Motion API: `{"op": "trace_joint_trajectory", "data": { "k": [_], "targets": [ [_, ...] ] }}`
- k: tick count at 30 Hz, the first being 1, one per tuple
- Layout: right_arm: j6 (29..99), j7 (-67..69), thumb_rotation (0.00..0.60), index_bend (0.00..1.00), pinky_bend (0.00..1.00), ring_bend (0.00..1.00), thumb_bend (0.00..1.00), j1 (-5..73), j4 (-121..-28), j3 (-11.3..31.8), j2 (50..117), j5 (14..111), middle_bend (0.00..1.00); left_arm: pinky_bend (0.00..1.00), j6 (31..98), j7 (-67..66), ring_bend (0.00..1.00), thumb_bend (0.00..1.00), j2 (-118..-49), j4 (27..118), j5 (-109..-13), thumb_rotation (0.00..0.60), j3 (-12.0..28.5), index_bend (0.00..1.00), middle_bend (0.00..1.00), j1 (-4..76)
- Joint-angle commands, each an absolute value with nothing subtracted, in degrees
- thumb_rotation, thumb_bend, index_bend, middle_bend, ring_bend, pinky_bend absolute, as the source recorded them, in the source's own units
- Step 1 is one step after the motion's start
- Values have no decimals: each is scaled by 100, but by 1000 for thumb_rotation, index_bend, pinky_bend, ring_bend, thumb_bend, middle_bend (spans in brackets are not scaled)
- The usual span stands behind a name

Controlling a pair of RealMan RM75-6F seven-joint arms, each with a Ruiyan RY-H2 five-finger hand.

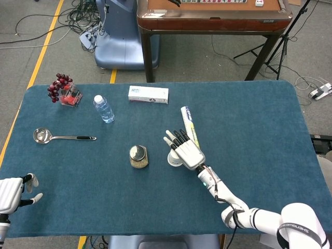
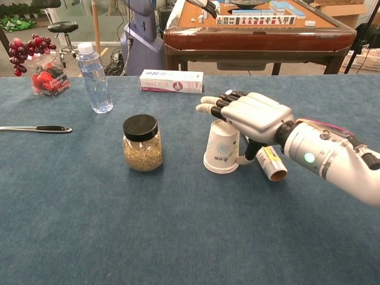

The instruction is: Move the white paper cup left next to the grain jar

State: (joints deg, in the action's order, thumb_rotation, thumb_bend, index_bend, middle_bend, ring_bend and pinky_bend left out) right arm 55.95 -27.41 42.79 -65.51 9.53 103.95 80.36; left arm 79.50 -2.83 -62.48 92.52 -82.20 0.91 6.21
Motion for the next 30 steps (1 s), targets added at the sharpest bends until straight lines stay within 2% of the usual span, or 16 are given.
{"op": "trace_joint_trajectory", "data": {
  "k": [1, 12, 19, 25, 30],
  "targets": [
    [5563, -2732, 600, 0, 83, 0, 0, 4351, -6480, 1013, 10460, 7990, 0, 828, 7957, -273, 645, 90, -6243, 9253, -8224, 600, 93, 579, 669, 618],
    [5367, -2741, 600, 0, 84, 0, 0, 4698, -6087, 1273, 10788, 7724, 0, 828, 7976, -248, 645, 90, -6223, 9249, -8213, 600, 110, 579, 669, 609],
    [5397, -2705, 600, 0, 84, 0, 0, 4756, -6046, 1260, 10816, 7691, 0, 828, 7983, -239, 645, 90, -6214, 9246, -8226, 600, 107, 579, 669, 604],
    [5670, -2817, 600, 0, 84, 0, 0, 4530, -6791, 1052, 10325, 7826, 0, 828, 7957, -280, 646, 90, -6236, 9237, -8234, 600, 95, 579, 669, 615],
    [5971, -3330, 600, 0, 83, 0, 0, 4184, -7926, 834, 9560, 7808, 0, 828, 7940, -337, 646, 90, -6253, 9259, -8230, 600, 92, 579, 669, 624]
  ]
}}
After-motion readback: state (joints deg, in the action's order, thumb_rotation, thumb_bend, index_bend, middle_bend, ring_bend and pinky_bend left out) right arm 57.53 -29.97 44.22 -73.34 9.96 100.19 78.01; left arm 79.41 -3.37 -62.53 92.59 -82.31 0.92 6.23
